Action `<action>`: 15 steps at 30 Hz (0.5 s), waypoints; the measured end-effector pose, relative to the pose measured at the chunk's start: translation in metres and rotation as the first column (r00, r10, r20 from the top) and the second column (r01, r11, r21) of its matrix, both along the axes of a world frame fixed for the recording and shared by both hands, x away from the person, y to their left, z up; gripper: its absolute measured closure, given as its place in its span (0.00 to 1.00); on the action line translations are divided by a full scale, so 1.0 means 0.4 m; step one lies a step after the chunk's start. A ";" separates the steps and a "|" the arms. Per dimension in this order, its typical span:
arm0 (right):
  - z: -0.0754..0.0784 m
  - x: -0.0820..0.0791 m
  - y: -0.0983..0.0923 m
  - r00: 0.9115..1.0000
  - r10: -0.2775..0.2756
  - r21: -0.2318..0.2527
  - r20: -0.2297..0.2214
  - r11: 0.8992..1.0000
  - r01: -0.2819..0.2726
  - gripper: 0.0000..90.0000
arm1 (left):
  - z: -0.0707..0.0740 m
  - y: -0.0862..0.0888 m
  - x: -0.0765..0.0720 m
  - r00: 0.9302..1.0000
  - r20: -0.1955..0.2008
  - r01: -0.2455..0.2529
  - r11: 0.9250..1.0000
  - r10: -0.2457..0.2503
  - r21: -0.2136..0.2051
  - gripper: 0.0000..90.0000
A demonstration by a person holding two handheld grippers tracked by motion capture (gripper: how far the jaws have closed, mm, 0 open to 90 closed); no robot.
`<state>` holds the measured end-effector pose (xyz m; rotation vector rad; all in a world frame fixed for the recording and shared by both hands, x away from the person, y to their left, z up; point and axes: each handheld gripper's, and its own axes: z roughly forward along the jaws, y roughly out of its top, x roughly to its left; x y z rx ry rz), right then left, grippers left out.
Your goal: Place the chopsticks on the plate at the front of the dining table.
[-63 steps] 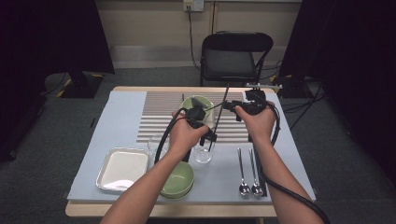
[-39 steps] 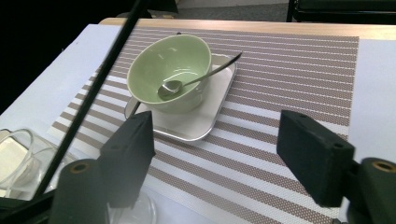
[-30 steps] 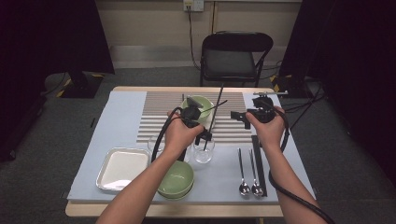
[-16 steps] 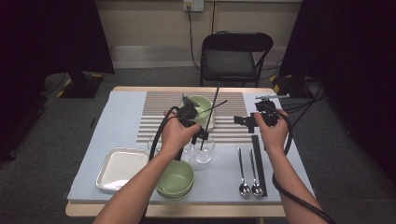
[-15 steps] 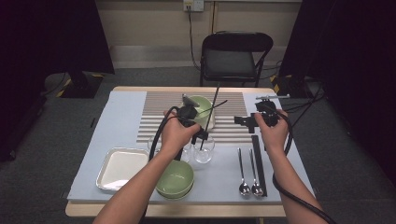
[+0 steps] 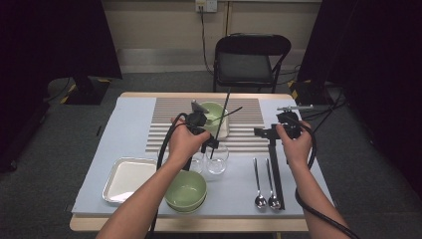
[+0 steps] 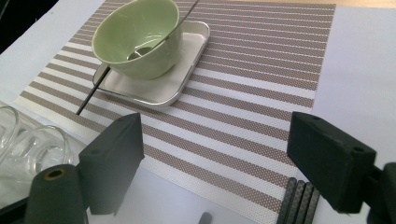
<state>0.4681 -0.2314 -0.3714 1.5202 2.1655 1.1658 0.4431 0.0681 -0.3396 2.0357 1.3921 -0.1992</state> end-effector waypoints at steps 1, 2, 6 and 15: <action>-0.002 -0.001 -0.003 1.000 0.000 -0.003 0.001 1.000 0.000 0.20 | 0.000 0.001 0.000 1.000 0.000 -0.003 1.000 0.003 -0.003 0.97; -0.004 -0.003 -0.006 1.000 -0.001 -0.002 -0.001 1.000 0.001 0.20 | 0.000 0.001 0.000 1.000 0.000 -0.004 1.000 0.004 -0.004 0.97; -0.011 -0.007 -0.016 1.000 0.003 -0.004 -0.001 1.000 -0.003 0.20 | 0.001 0.006 0.001 1.000 0.000 -0.014 1.000 0.014 -0.005 0.97; -0.025 -0.011 -0.035 1.000 0.010 -0.011 -0.003 1.000 -0.010 0.20 | 0.002 0.020 0.006 1.000 0.000 -0.024 1.000 0.024 -0.003 0.97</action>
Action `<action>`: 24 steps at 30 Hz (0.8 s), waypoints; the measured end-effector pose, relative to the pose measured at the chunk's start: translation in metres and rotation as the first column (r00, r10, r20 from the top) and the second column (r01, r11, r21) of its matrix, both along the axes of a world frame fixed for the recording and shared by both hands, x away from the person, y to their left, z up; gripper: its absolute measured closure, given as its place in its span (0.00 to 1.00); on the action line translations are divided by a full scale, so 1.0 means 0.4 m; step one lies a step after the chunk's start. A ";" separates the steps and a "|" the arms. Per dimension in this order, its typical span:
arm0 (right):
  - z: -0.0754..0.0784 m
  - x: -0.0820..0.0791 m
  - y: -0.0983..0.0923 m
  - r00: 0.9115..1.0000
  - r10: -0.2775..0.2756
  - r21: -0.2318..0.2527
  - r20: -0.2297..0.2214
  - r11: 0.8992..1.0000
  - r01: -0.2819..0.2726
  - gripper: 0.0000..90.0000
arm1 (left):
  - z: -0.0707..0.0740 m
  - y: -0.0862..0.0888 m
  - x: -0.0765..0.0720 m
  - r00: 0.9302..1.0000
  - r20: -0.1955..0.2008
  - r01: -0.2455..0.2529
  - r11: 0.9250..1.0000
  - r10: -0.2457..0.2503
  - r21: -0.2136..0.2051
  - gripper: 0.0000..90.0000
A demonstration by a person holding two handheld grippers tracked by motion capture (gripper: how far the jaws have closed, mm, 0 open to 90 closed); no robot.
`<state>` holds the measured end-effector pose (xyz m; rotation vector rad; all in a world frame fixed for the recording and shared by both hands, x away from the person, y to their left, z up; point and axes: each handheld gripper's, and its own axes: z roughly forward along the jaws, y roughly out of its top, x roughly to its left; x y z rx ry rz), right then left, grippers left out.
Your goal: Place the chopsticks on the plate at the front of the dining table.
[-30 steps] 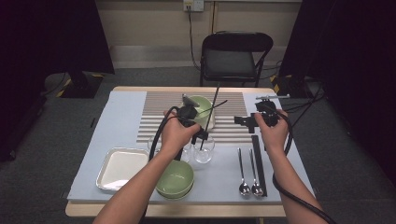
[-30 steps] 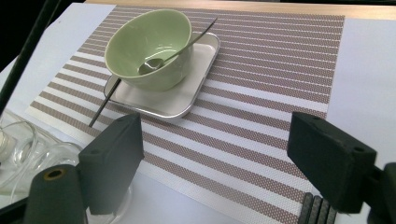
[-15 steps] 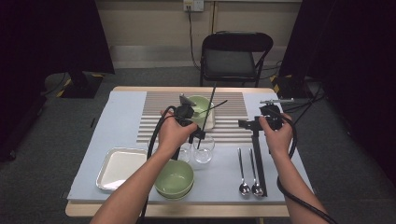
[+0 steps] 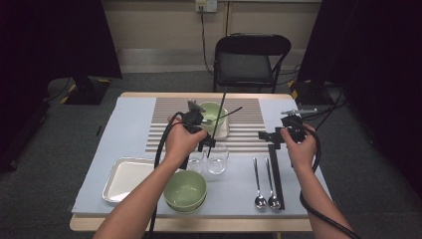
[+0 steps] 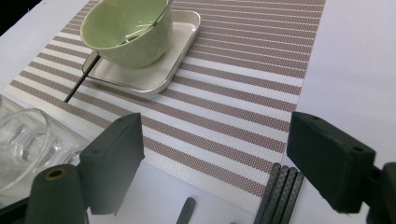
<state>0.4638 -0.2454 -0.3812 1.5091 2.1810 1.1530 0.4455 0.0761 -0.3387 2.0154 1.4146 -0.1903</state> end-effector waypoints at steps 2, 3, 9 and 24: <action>-0.003 -0.001 -0.002 1.000 0.003 -0.006 -0.003 1.000 -0.003 0.20 | 0.001 0.004 0.000 1.000 -0.001 0.004 1.000 -0.004 0.005 0.97; -0.004 -0.001 -0.003 1.000 0.006 -0.009 -0.002 1.000 -0.006 0.20 | 0.002 0.006 0.000 1.000 0.000 0.005 1.000 -0.005 0.009 0.97; -0.009 -0.003 -0.010 1.000 0.012 -0.018 0.002 1.000 -0.012 0.21 | 0.006 0.013 -0.001 1.000 0.000 -0.005 1.000 0.005 0.014 0.97; -0.032 -0.013 -0.036 1.000 0.021 -0.029 0.009 0.999 -0.021 0.21 | 0.009 0.032 0.002 1.000 0.010 -0.012 1.000 0.012 0.020 0.97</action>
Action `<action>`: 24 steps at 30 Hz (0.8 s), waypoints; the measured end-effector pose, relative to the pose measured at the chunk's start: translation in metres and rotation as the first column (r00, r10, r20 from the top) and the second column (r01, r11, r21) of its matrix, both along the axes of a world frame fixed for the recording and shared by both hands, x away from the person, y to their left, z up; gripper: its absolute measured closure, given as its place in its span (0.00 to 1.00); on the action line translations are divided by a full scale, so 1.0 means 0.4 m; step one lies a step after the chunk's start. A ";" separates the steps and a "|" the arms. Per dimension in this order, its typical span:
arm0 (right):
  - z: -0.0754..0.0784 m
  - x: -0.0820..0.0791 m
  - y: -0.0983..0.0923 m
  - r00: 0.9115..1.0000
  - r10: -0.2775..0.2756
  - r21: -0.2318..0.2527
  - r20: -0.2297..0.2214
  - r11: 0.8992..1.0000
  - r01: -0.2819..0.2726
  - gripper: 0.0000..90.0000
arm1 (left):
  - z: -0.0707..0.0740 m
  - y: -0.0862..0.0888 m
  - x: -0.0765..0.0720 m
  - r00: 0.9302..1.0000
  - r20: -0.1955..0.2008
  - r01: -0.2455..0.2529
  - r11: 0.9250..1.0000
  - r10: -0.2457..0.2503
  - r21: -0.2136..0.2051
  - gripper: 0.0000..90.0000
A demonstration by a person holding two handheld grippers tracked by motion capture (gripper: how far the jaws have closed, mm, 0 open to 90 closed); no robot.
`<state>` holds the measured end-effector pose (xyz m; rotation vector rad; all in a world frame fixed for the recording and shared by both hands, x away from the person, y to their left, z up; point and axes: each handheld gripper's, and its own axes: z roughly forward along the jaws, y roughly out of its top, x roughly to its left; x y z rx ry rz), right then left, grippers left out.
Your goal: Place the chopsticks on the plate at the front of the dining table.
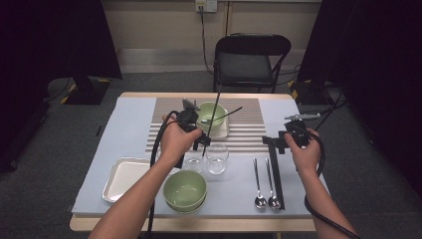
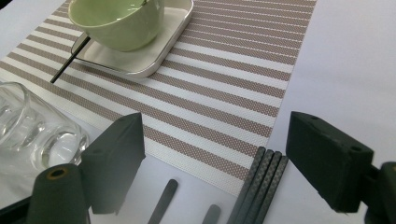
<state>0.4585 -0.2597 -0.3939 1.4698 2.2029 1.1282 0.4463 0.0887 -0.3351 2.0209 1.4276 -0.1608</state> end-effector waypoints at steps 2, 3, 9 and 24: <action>-0.002 -0.001 -0.005 1.000 -0.002 0.000 0.001 1.000 0.002 0.21 | 0.000 0.001 0.000 1.000 0.000 -0.001 1.000 0.001 0.000 0.97; -0.003 -0.003 -0.007 1.000 -0.003 0.002 -0.001 1.000 0.003 0.21 | 0.000 0.001 0.000 1.000 0.000 -0.002 1.000 0.002 0.000 0.97; -0.013 -0.007 -0.018 1.000 -0.007 -0.001 -0.007 1.000 0.007 0.21 | 0.003 0.006 0.001 1.000 -0.004 -0.001 1.000 0.001 0.007 0.97; -0.053 -0.024 -0.051 1.000 -0.016 -0.015 -0.013 1.000 0.016 0.21 | 0.006 0.021 0.002 1.000 -0.002 -0.016 1.000 0.016 0.010 0.97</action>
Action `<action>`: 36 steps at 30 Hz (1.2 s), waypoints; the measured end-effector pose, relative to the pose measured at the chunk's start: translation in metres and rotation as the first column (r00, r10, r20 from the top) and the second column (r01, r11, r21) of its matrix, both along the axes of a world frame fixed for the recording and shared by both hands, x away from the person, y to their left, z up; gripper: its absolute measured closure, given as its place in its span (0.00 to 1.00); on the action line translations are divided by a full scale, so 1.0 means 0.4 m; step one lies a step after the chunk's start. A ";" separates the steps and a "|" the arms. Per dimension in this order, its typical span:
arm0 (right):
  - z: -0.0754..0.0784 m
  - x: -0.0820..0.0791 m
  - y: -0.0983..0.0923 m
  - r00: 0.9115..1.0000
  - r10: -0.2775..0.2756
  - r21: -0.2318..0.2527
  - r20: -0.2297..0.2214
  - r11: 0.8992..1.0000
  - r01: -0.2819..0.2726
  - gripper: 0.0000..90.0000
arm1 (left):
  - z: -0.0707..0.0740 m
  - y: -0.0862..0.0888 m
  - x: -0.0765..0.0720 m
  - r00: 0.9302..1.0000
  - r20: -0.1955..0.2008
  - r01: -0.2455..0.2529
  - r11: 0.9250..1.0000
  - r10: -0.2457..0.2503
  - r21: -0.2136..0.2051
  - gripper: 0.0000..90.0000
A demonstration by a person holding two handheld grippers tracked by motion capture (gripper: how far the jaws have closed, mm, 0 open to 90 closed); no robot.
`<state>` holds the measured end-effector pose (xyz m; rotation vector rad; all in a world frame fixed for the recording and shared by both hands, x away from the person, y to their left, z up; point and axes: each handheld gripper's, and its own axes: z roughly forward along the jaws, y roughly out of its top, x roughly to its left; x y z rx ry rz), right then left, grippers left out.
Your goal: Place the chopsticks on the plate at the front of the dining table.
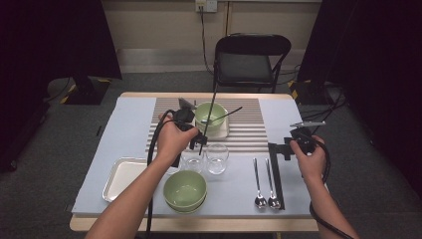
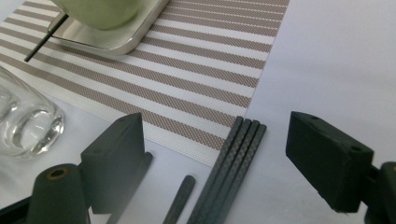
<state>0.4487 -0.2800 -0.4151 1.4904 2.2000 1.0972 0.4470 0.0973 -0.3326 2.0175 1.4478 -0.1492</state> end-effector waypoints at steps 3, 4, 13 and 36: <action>-0.014 -0.006 -0.013 1.000 -0.004 0.000 -0.004 1.000 0.004 0.21 | 0.002 0.002 0.000 1.000 0.000 0.000 1.000 0.000 -0.001 0.97; -0.017 -0.008 -0.018 1.000 -0.004 0.002 -0.006 1.000 0.004 0.21 | 0.003 0.001 0.000 1.000 0.003 -0.004 1.000 0.004 -0.004 0.97; -0.042 -0.022 -0.044 1.000 -0.018 0.001 -0.011 1.000 0.018 0.21 | 0.017 0.003 0.003 1.000 0.008 -0.010 1.000 0.011 -0.006 0.97; -0.100 -0.041 -0.078 0.999 -0.031 -0.033 -0.035 0.999 0.030 0.21 | 0.035 0.039 0.011 0.999 0.022 -0.041 0.999 0.041 0.011 0.97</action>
